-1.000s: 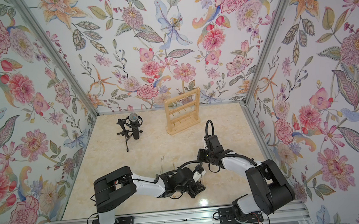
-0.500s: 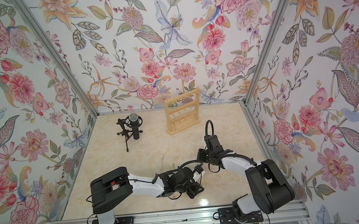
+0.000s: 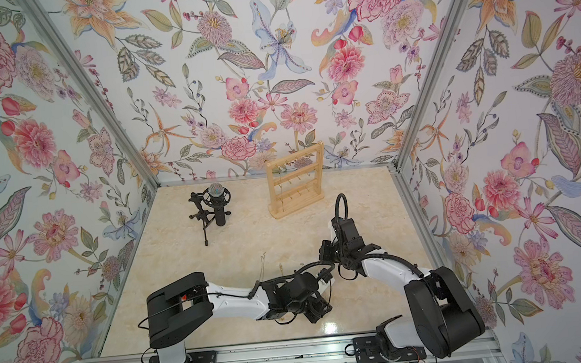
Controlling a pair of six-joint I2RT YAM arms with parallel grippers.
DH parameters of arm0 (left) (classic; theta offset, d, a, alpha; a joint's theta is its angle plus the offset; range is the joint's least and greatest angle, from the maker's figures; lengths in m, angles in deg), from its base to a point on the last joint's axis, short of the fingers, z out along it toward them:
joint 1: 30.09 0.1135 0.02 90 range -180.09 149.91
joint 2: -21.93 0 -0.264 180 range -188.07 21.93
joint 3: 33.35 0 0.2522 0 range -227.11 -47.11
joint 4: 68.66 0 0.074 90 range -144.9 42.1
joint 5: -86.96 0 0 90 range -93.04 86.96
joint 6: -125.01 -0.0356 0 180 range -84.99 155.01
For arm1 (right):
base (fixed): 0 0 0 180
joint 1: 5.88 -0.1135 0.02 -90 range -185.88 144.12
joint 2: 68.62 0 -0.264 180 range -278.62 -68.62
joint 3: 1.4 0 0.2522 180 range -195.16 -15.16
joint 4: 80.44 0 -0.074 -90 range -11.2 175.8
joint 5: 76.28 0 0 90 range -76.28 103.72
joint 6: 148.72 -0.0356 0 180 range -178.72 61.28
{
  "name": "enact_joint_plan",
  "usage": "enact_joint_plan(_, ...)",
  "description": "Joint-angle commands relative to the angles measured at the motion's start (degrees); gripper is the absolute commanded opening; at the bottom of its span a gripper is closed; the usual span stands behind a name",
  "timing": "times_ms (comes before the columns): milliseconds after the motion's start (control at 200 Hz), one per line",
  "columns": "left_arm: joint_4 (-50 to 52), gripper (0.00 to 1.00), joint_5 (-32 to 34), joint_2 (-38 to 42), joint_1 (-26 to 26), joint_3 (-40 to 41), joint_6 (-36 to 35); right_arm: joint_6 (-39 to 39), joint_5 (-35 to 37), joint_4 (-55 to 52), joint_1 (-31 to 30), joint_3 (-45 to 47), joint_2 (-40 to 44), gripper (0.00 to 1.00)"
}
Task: Take the necklace off the jewelry display stand
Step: Place the necklace at the center of the board.
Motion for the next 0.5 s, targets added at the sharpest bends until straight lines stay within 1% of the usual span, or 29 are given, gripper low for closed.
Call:
enact_joint_plan(0, 11.09, 0.34, 3.45, -2.0, -0.66, 1.37, -0.02, 1.39, -0.31, 0.27, 0.19, 1.79, 2.85, 0.0)
enact_joint_plan(190, 11.53, 0.34, 3.21, -2.7, -0.9, 0.54, 0.13, 2.04, -0.63, -0.73, 1.21, 3.51, 6.66, 0.0)
enact_joint_plan(350, 11.93, 0.34, 3.1, -3.11, -1.06, -0.07, 0.37, 2.65, -2.77, -0.81, 1.72, 4.37, 10.36, 0.0)
enact_joint_plan(495, 12.37, 0.34, 3.02, -3.33, -1.36, -0.61, 0.67, 3.96, -4.88, -0.89, 1.93, 5.68, 15.54, 0.0)
